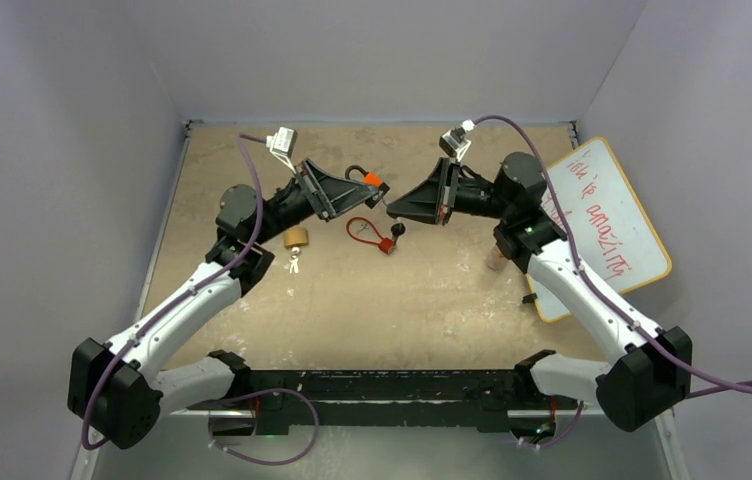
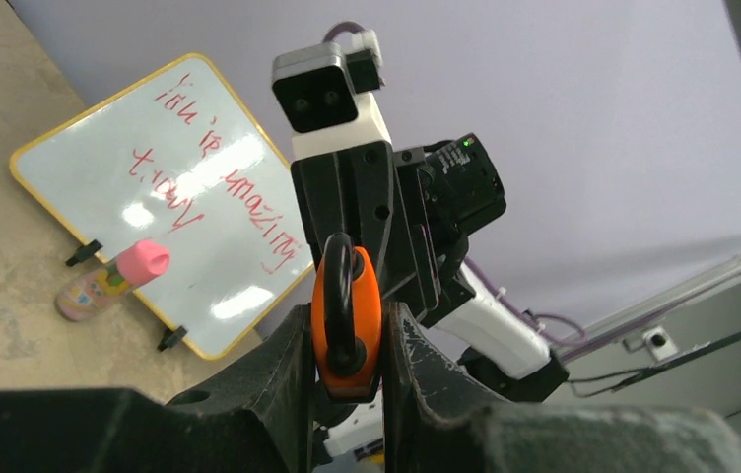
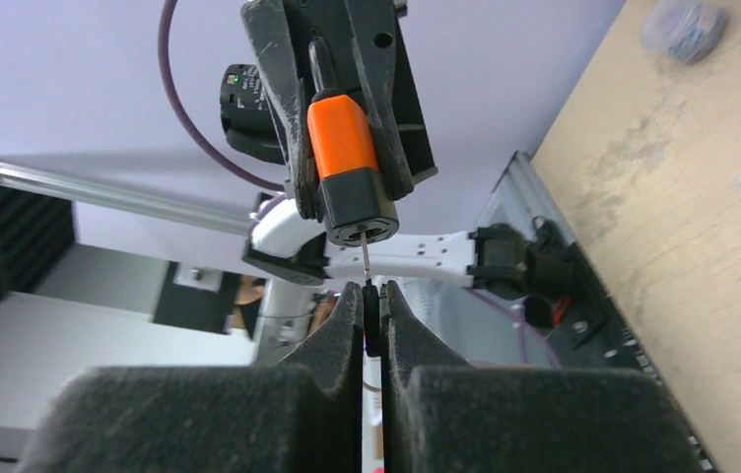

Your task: Unlock with the key

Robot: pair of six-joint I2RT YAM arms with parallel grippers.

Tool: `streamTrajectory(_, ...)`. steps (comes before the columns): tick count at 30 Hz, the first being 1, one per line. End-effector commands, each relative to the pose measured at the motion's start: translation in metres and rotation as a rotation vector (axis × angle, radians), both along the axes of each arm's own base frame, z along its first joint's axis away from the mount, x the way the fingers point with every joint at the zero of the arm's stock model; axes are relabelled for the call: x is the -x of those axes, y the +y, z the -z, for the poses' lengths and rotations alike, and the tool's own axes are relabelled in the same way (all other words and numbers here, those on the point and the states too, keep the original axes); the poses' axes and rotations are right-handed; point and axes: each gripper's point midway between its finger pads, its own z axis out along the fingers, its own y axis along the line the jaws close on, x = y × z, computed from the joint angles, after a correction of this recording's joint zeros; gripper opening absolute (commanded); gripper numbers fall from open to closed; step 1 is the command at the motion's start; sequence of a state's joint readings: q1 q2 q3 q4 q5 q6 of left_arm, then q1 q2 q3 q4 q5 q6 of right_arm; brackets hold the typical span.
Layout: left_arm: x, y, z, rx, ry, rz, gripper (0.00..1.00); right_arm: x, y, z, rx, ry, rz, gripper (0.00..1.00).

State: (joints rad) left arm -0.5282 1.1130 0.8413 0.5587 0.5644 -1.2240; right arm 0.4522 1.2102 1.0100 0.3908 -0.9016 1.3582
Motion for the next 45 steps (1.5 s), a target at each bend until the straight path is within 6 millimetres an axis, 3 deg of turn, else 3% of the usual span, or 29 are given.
streamTrajectory(1, 0.041, -0.015, -0.01, 0.053, 0.032, 0.194, 0.0, -0.032, -0.003, -0.031, 0.061, -0.303, 0.195, 0.0)
streamTrajectory(4, 0.034, -0.015, -0.013, 0.092, 0.133, 0.172, 0.0, -0.045, -0.007, -0.013, 0.169, -0.406, 0.248, 0.0)
streamTrajectory(9, 0.028, -0.016, -0.008, 0.111, 0.234, 0.16, 0.0, -0.042, -0.004, 0.004, 0.185, -0.318, 0.204, 0.0)
streamTrajectory(13, 0.025, -0.013, 0.001, 0.13, 0.268, 0.133, 0.0, -0.033, -0.008, 0.0, 0.157, -0.217, 0.215, 0.19)
streamTrajectory(18, 0.021, -0.011, 0.02, 0.151, 0.323, 0.122, 0.0, -0.024, -0.013, -0.001, 0.159, -0.126, 0.218, 0.31)
streamTrajectory(20, 0.019, -0.007, 0.023, 0.188, 0.344, 0.105, 0.0, -0.019, -0.016, 0.003, 0.164, -0.094, 0.216, 0.36)
streamTrajectory(24, 0.015, 0.001, 0.024, 0.233, 0.339, 0.074, 0.0, -0.01, -0.024, 0.01, 0.178, -0.099, 0.238, 0.61)
streamTrajectory(28, 0.014, 0.001, 0.023, 0.258, 0.343, 0.082, 0.0, -0.006, -0.032, 0.033, 0.256, -0.098, 0.26, 0.69)
streamTrajectory(31, 0.013, 0.001, 0.023, 0.264, 0.344, 0.087, 0.0, -0.002, -0.037, 0.045, 0.283, -0.122, 0.266, 0.69)
streamTrajectory(34, 0.013, 0.001, 0.021, 0.278, 0.339, 0.095, 0.0, 0.002, -0.036, 0.051, 0.285, -0.128, 0.242, 0.6)
streamTrajectory(38, 0.013, 0.0, 0.021, 0.28, 0.343, 0.101, 0.0, 0.006, -0.031, 0.041, 0.249, -0.163, 0.203, 0.4)
streamTrajectory(45, 0.011, 0.0, 0.021, 0.286, 0.346, 0.097, 0.0, 0.011, -0.029, 0.031, 0.193, -0.174, 0.184, 0.26)
